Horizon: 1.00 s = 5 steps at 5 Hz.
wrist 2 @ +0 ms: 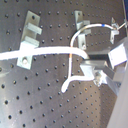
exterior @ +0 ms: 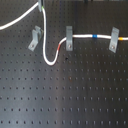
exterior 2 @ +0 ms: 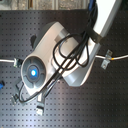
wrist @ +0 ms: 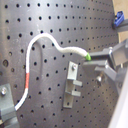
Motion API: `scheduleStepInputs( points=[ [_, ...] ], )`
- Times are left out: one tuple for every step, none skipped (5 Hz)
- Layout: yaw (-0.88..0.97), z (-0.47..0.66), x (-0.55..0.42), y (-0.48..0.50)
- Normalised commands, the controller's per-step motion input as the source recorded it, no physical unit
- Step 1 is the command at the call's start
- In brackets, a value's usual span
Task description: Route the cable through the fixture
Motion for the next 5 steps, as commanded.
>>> scheduleStepInputs(
  points=[
    [0.0,0.31,-0.16,0.077],
    [-0.14,0.29,-0.448,0.186],
    [-0.32,0.17,-0.379,0.158],
    [-0.68,0.18,-0.237,0.095],
    [-0.9,0.25,-0.089,0.071]
  ],
)
